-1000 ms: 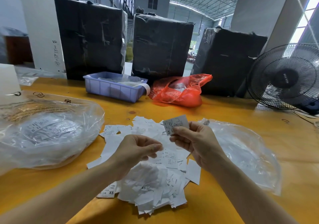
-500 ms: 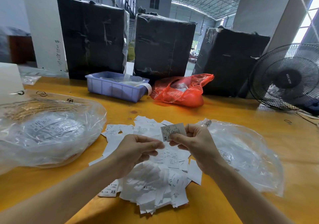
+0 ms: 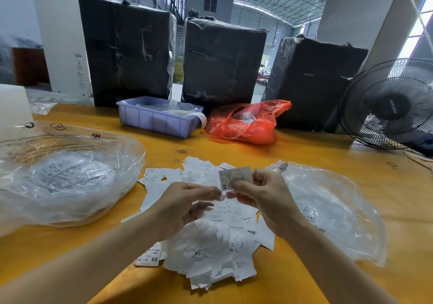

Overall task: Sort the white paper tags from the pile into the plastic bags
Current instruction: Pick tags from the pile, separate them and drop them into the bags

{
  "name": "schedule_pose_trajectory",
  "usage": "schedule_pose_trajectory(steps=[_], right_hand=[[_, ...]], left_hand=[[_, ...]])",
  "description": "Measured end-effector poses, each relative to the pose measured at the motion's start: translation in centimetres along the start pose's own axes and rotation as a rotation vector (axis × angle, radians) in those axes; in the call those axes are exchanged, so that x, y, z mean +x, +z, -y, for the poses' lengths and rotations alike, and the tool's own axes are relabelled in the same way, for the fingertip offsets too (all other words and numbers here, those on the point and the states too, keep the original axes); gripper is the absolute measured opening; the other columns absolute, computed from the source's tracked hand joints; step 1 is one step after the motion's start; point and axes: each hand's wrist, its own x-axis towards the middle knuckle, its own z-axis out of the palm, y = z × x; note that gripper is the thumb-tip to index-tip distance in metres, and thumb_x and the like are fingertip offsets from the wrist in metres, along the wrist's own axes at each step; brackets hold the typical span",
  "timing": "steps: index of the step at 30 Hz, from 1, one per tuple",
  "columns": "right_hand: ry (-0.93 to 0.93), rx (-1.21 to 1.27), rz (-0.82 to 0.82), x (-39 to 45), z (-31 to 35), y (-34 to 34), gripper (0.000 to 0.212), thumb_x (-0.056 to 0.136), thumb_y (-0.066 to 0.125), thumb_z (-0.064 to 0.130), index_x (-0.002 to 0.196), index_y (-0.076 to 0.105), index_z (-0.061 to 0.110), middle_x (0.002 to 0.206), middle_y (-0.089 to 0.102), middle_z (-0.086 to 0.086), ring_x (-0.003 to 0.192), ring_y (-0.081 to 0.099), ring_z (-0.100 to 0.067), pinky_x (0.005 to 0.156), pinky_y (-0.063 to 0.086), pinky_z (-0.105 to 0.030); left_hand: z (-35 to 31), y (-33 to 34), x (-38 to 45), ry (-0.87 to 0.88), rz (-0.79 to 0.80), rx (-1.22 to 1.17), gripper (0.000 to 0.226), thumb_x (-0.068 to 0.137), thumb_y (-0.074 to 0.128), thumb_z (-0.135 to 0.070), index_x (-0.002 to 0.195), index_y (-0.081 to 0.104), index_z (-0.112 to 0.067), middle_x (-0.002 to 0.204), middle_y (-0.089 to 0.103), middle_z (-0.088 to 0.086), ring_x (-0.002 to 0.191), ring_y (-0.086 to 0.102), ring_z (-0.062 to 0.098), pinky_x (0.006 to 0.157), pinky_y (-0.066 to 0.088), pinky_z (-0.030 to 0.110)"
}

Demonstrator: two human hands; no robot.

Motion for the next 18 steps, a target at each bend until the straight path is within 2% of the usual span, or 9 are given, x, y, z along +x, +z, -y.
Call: schedule_pose_trajectory(steps=[4,11,15,18], right_hand=[[0.014,0.074,0.019,-0.10,0.16,0.17,0.014,0.083,0.066,0.000,0.097,0.063,-0.001,0.081,0.073,-0.010,0.068,0.071,-0.018,0.061,0.053,-0.020],[-0.006,0.006,0.030,-0.24,0.00,0.45,0.017,0.083,0.066,0.001,0.099,0.062,-0.006,0.083,0.072,-0.016,0.063,0.069,-0.020,0.056,0.051,-0.019],[-0.049,-0.043,-0.024,-0.18,-0.17,0.48,0.017,0.083,0.067,0.001,0.096,0.060,-0.007,0.081,0.072,-0.015,0.062,0.070,-0.021,0.059,0.050,-0.022],[-0.057,-0.045,-0.039,-0.06,-0.19,0.48,0.015,0.083,0.067,0.001,0.093,0.059,-0.006,0.081,0.072,-0.016,0.063,0.071,-0.022,0.060,0.050,-0.024]], left_hand=[[0.00,0.09,-0.10,0.001,0.033,0.033,0.026,0.064,0.073,-0.030,0.076,0.078,-0.007,0.089,0.074,0.010,0.057,0.062,0.009,0.053,0.045,0.017],[0.10,0.12,-0.17,0.022,0.002,-0.013,0.029,0.064,0.073,-0.025,0.086,0.076,-0.008,0.094,0.074,0.012,0.056,0.062,0.009,0.055,0.049,0.017],[0.03,0.19,-0.13,0.017,-0.016,0.021,0.014,0.075,0.071,-0.019,0.080,0.078,-0.008,0.093,0.074,0.010,0.056,0.060,0.007,0.058,0.048,0.018],[0.01,0.32,-0.09,0.030,-0.031,0.050,0.014,0.082,0.067,-0.018,0.076,0.079,-0.014,0.089,0.075,0.005,0.057,0.060,0.006,0.058,0.048,0.017]])
